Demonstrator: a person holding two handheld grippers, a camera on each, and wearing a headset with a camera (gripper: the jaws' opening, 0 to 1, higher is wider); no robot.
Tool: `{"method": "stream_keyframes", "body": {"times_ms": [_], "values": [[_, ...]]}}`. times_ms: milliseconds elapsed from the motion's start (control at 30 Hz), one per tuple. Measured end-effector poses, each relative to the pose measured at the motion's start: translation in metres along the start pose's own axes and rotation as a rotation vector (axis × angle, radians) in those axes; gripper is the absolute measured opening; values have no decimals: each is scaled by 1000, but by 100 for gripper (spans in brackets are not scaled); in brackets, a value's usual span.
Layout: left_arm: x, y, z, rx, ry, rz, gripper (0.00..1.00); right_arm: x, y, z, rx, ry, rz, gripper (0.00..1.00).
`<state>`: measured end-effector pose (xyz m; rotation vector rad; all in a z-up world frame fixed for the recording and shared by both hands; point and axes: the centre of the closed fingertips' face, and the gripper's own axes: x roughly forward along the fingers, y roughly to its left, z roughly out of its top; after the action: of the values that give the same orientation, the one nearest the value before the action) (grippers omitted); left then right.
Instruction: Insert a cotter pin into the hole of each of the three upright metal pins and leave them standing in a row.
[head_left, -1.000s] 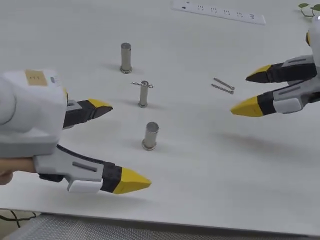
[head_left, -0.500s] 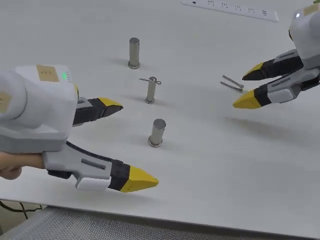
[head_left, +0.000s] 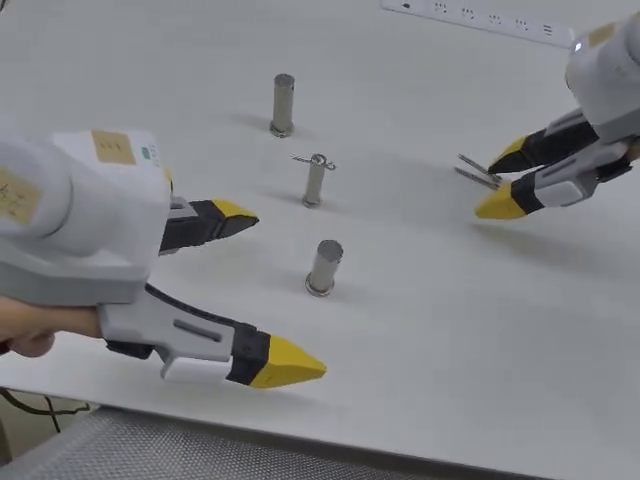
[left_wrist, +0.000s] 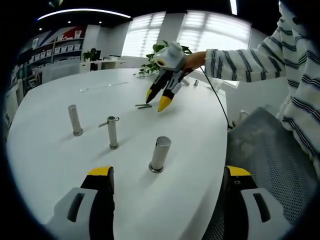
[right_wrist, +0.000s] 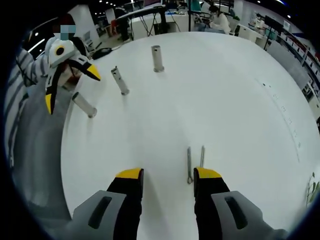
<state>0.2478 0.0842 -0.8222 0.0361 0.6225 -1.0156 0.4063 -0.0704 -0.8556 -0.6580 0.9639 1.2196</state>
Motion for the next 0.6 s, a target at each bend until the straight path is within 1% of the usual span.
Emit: {"method": "stream_keyframes", "body": {"times_ms": [100,167,300,433,600], "values": [[-1,1,-1,-2,3,4,90,3,-1,-3,-4,22,4,40],[-1,2,-2,-5,7,9,90,5,-2,-5,6,40,12,37],[-1,4,-3,-10,9,15,89,7,-3,-6,9,51,19,34],[-2,4,-3,-13,6,20,88,8,-4,-7,-5,62,16,33],[-1,4,-4,-12,10,24,88,8,-7,-7,-12,73,2,29]]}}
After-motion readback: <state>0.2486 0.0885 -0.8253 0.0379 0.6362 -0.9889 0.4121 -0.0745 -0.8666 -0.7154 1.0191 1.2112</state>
